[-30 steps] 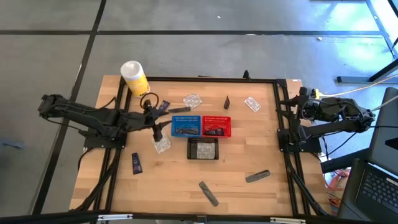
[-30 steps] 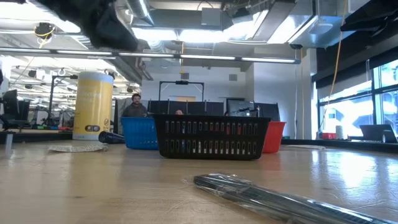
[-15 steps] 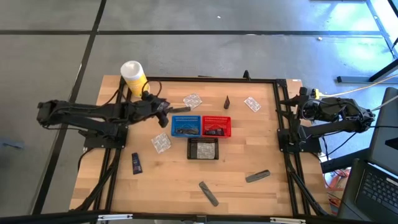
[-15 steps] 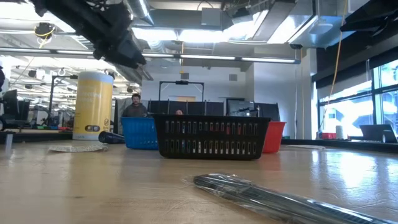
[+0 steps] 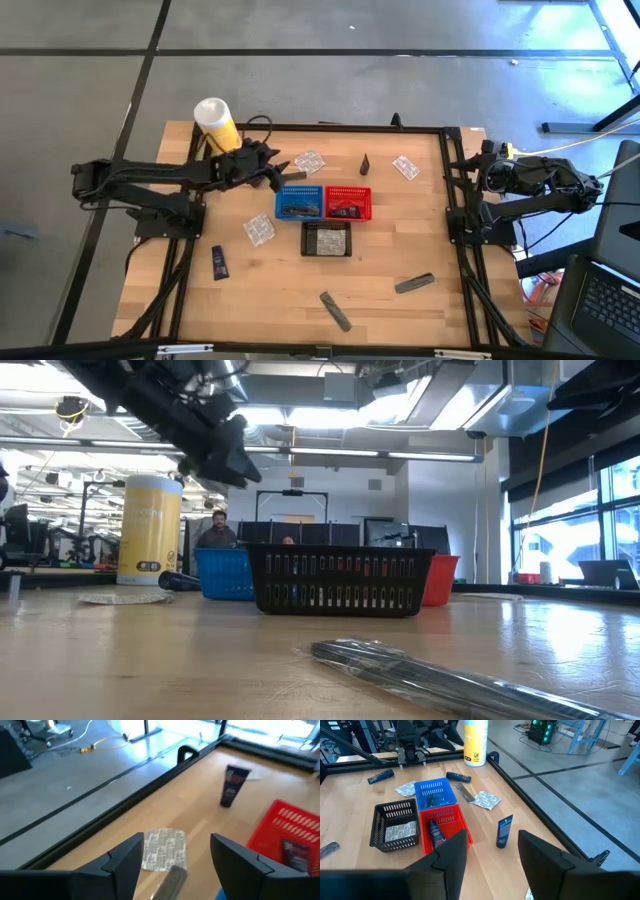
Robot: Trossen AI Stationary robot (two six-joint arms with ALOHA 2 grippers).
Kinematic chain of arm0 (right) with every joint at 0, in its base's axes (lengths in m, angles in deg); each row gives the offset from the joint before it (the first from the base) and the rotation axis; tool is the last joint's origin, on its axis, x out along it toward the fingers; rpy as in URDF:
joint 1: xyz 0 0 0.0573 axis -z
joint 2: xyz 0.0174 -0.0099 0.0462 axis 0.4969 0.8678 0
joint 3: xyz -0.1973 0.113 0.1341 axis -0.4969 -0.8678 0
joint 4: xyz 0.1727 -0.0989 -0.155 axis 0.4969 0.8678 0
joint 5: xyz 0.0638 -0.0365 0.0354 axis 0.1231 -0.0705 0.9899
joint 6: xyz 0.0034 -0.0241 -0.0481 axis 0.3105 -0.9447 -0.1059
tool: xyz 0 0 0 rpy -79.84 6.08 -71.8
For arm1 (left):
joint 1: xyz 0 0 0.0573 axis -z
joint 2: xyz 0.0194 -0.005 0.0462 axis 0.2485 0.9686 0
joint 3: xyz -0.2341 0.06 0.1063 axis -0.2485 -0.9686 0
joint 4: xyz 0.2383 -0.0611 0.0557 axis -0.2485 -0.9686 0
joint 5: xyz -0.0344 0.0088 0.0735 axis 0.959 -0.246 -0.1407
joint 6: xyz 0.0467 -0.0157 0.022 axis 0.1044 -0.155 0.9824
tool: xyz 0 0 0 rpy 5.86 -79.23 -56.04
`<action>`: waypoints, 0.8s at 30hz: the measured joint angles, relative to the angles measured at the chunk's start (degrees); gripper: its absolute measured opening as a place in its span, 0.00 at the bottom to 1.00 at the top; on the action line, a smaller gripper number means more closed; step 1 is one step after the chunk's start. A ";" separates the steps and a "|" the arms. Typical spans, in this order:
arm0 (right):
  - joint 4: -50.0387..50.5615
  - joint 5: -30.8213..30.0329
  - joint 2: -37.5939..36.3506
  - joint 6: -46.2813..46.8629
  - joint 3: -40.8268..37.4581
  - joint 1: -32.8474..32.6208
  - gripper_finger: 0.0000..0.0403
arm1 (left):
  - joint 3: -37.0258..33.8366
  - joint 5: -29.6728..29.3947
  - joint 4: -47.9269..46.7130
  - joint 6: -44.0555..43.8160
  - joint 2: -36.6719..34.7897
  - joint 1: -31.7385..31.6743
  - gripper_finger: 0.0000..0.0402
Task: Pick & Place Travel size toiletries
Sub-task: Put the blue shaver cream into the red bin
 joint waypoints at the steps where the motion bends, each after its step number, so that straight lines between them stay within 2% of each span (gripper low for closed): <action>1: 0.00 0.00 0.00 0.00 0.00 0.02 0.43 | 0.68 0.44 -0.10 0.01 1.19 -0.60 0.55; 13: 0.00 0.02 0.02 -0.01 0.00 0.02 0.38 | 9.94 2.06 -0.23 3.79 12.11 -5.60 0.53; 24: 0.00 0.00 0.00 0.01 0.00 0.00 0.36 | 11.38 11.06 -0.21 4.37 14.46 -8.02 0.53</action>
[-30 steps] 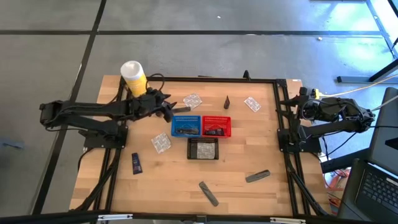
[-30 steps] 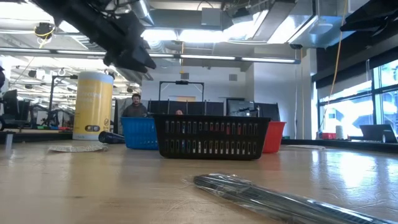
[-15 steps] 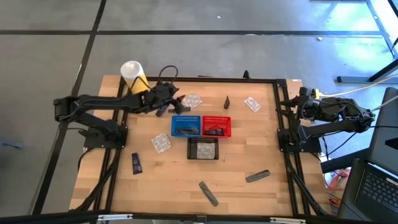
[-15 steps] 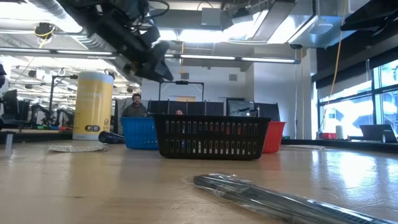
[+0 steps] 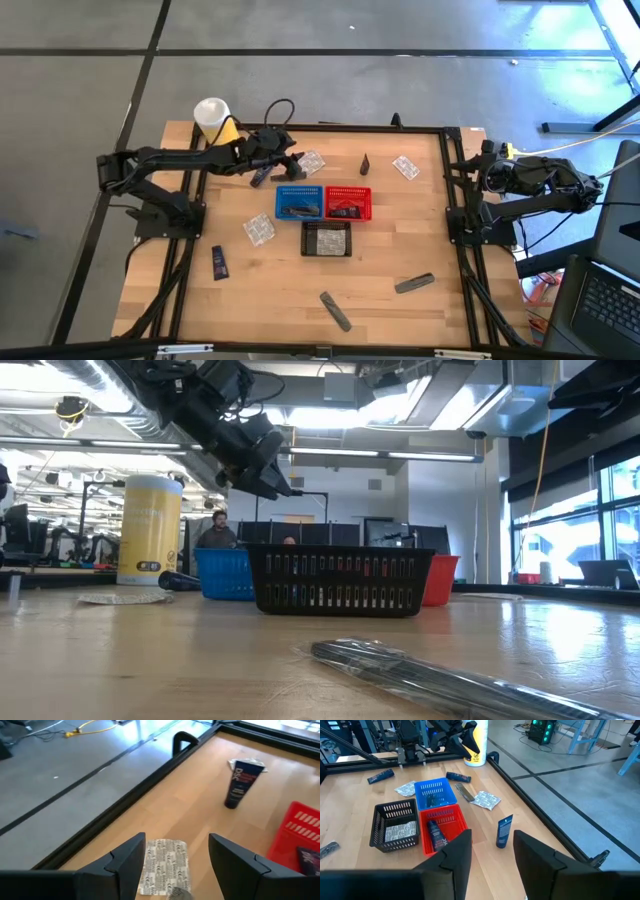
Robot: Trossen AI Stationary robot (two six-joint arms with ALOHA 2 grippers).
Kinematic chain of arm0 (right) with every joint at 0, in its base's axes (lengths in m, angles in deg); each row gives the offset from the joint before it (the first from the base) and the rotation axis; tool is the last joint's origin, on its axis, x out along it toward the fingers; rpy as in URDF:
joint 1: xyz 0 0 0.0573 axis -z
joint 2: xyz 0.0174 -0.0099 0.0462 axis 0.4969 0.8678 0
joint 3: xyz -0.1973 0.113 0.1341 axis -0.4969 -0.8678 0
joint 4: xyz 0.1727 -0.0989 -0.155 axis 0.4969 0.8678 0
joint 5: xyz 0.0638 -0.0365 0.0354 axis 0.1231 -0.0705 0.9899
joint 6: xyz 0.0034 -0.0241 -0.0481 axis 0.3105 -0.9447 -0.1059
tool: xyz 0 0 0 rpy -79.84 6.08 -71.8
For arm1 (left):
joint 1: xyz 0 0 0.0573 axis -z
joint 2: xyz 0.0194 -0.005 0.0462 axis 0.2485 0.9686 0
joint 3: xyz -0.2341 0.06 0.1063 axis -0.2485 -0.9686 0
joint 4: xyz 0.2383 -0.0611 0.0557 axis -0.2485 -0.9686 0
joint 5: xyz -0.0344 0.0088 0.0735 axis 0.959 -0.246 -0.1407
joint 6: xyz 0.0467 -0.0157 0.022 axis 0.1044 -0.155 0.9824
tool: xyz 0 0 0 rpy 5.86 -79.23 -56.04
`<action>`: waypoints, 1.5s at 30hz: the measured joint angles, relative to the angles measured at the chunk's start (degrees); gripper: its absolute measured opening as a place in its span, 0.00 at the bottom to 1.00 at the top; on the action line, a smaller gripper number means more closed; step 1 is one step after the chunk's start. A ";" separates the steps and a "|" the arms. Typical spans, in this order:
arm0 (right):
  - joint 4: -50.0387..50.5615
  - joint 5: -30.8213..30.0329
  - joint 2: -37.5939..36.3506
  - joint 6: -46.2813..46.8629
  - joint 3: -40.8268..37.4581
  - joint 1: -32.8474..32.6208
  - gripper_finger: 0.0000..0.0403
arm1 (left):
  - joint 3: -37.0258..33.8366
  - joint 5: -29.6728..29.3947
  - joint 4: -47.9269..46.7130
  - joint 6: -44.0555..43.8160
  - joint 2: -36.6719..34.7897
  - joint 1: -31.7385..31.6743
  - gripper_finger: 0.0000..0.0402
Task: Pick & Place Travel size toiletries
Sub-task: Put the blue shaver cream into the red bin
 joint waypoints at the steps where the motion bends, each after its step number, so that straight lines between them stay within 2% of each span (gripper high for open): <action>1: -0.02 0.00 0.00 0.00 0.00 0.02 0.37 | 0.00 0.25 0.06 0.16 -0.01 0.01 0.53; 8: 0.00 0.00 0.00 -0.01 0.00 0.01 0.40 | 0.00 1.10 -0.36 0.39 -0.01 0.04 0.53; 16: 0.00 0.00 0.00 -0.01 0.00 0.01 0.45 | 0.00 11.50 -2.76 5.81 -0.01 0.54 0.53; 26: 0.00 -0.01 0.00 -0.01 0.00 0.01 0.49 | 0.00 13.40 -3.16 7.68 -0.12 5.23 0.53; 29: 0.00 -0.02 0.00 0.00 0.00 0.00 0.50 | 0.00 12.58 -4.18 7.40 -0.34 7.77 0.53; 34: 0.00 -0.02 0.02 -0.01 0.00 0.02 0.51 | 0.00 7.51 -5.53 6.79 -0.71 11.82 0.53; 39: 0.00 -0.02 0.00 -0.02 0.00 0.00 0.52 | -0.31 7.10 -6.10 5.93 -2.74 14.77 0.53; 43: -0.03 -0.39 0.01 -0.16 0.00 0.01 0.52 | -4.04 6.91 -3.28 4.62 -6.76 16.50 0.53; 45: -0.48 -3.56 0.02 -1.65 0.00 0.01 0.51 | -6.47 5.39 -2.40 3.33 -9.52 17.23 0.53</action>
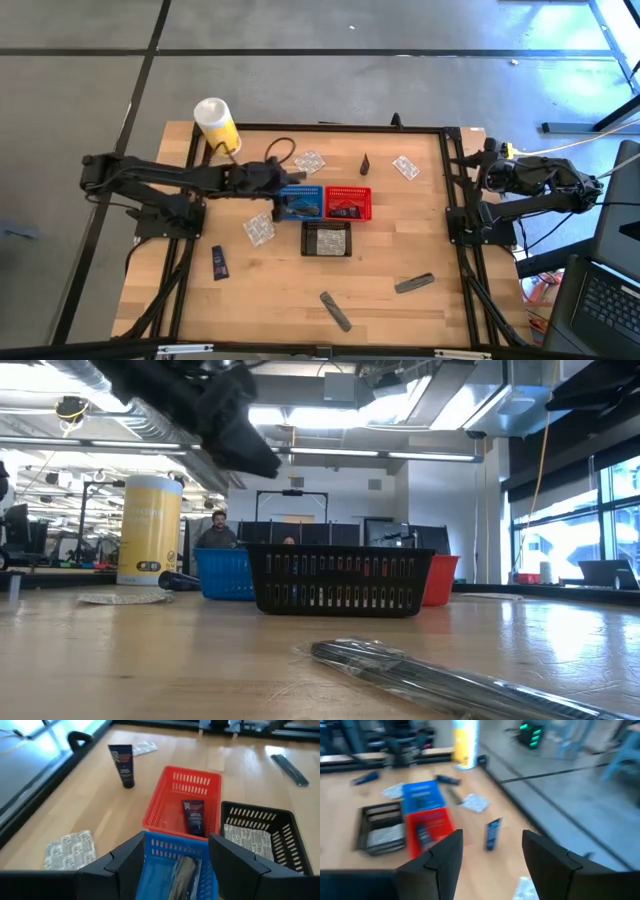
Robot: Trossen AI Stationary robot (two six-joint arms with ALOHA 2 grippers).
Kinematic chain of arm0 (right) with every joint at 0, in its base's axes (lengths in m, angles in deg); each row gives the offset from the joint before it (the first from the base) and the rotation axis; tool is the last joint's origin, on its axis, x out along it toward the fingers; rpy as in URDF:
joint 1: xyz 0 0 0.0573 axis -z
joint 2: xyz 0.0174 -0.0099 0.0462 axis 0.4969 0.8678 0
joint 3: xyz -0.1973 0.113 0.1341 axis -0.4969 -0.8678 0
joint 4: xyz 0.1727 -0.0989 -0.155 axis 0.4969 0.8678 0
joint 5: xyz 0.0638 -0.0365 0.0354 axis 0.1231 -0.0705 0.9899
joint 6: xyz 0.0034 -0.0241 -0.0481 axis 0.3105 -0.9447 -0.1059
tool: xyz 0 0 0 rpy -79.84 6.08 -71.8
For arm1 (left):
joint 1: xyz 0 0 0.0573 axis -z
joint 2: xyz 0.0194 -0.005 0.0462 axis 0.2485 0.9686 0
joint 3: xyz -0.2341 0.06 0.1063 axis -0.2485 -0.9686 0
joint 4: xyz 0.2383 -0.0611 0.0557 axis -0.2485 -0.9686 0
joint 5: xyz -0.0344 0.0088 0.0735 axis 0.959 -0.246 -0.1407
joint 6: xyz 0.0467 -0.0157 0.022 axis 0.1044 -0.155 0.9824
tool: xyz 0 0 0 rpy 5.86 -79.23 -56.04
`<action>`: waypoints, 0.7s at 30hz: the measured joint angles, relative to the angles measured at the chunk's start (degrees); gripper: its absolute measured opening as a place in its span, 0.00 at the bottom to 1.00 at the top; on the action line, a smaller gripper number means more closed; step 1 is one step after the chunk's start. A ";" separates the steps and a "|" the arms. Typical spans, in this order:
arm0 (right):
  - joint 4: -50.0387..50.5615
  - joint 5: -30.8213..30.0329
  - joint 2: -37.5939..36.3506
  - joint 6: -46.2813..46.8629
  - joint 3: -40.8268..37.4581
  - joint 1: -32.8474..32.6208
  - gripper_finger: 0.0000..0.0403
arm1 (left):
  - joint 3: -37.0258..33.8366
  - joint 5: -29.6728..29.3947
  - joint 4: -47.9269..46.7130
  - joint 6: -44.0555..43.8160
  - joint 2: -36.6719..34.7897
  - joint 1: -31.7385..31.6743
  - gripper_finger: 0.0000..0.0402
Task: Pick & Place Travel size toiletries
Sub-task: Put the blue shaver cream into the red bin
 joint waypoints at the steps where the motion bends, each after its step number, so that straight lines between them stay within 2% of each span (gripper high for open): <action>1: -0.41 -1.79 -0.02 -0.40 0.00 0.01 0.50 | -1.33 -0.95 0.62 -0.29 -1.54 0.32 0.53; 3: -1.28 -3.80 -0.01 -0.43 0.00 0.00 0.49 | -4.10 -2.40 1.40 -1.48 -4.71 0.90 0.53; 8: -1.73 -4.09 0.00 2.66 0.01 0.01 0.46 | -10.95 -2.64 5.94 -2.12 -13.66 2.93 0.53; 15: -10.23 -9.08 0.76 13.76 0.02 0.01 0.42 | -17.48 -2.13 8.92 -1.15 -24.58 6.31 0.53; 21: -17.90 -8.22 6.21 9.40 0.02 0.01 0.40 | -18.56 -0.31 8.33 -0.51 -30.95 8.74 0.53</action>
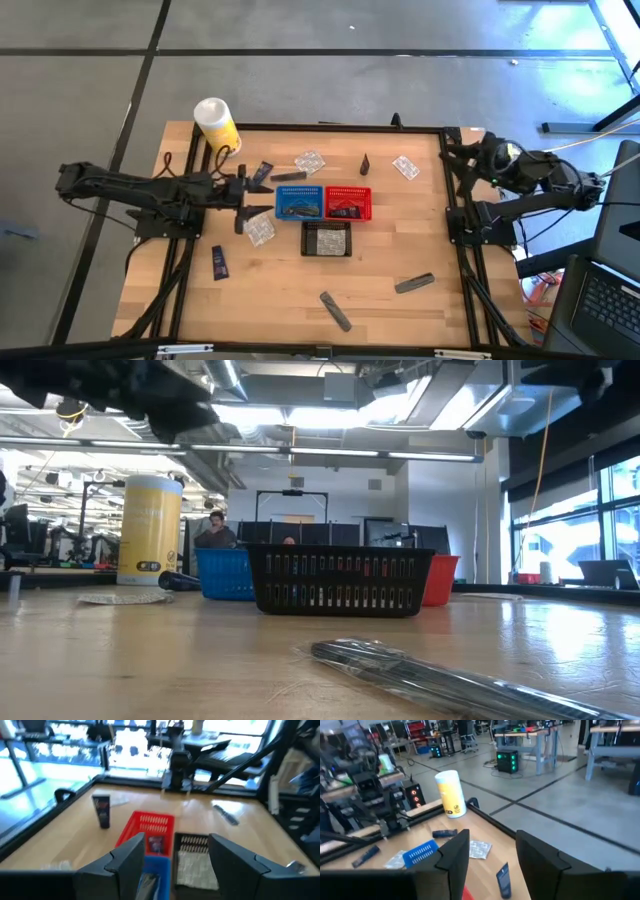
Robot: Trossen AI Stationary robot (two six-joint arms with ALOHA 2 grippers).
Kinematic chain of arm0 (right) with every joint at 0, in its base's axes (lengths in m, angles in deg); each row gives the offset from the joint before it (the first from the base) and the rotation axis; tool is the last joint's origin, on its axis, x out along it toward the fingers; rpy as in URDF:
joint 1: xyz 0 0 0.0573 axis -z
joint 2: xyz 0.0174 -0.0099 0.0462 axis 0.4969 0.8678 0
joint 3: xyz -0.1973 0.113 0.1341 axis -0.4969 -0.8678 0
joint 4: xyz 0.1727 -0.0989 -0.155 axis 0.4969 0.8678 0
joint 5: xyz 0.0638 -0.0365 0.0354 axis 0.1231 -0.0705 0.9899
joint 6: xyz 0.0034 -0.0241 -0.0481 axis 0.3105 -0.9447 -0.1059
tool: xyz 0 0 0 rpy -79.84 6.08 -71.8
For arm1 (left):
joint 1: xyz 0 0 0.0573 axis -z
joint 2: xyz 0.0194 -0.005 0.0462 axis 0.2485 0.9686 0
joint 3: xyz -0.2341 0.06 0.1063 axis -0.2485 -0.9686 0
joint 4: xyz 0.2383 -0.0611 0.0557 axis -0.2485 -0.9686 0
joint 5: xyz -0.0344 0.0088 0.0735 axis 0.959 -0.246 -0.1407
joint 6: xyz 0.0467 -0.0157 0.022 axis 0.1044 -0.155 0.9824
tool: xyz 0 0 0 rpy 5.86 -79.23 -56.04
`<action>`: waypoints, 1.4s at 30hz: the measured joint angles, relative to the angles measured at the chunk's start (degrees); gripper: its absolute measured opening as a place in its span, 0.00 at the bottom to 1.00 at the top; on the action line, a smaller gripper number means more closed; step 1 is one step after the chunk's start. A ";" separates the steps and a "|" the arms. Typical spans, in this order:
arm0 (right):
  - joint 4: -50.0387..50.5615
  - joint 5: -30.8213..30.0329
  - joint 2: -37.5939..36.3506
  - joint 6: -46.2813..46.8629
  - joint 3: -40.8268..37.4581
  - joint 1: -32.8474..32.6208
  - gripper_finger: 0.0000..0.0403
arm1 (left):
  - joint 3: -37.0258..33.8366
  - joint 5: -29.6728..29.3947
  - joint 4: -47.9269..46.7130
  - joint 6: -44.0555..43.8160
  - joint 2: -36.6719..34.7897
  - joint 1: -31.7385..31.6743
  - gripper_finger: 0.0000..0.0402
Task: Pick & Place Travel size toiletries
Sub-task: Put the blue shaver cream into the red bin
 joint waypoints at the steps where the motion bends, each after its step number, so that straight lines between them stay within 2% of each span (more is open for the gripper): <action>1: -1.24 -0.30 1.56 -0.73 0.00 0.00 0.40 | -0.01 0.01 -0.05 0.89 -0.65 0.29 0.53; 7: -5.17 -5.77 11.26 -1.76 0.00 0.00 0.39 | -0.02 -0.15 0.16 3.91 -3.01 0.81 0.53; 14: -7.25 -21.33 20.05 -0.69 0.00 0.15 0.41 | -0.02 -0.18 0.40 3.53 -3.15 0.81 0.53; 17: -8.94 -23.58 22.92 2.06 -0.02 0.41 0.41 | -0.02 -0.18 0.38 3.52 -3.15 0.78 0.53; 23: -12.92 -7.55 27.46 4.34 0.00 6.26 0.34 | -0.02 -0.18 0.37 3.52 -3.13 0.78 0.53; 25: -13.32 -3.98 28.89 5.43 0.00 8.54 0.31 | -0.02 -0.18 0.36 3.52 -3.13 0.78 0.53; 31: -15.42 -2.72 32.57 6.30 0.00 15.69 0.25 | -0.02 -0.20 0.36 3.52 -3.13 0.78 0.53; 36: -17.70 6.03 35.71 5.89 0.00 20.19 0.26 | -0.02 -0.20 0.36 3.50 -3.13 0.78 0.53; 42: -17.71 11.54 39.53 5.85 0.00 25.04 0.33 | -0.02 -0.20 0.35 3.50 -3.13 0.78 0.53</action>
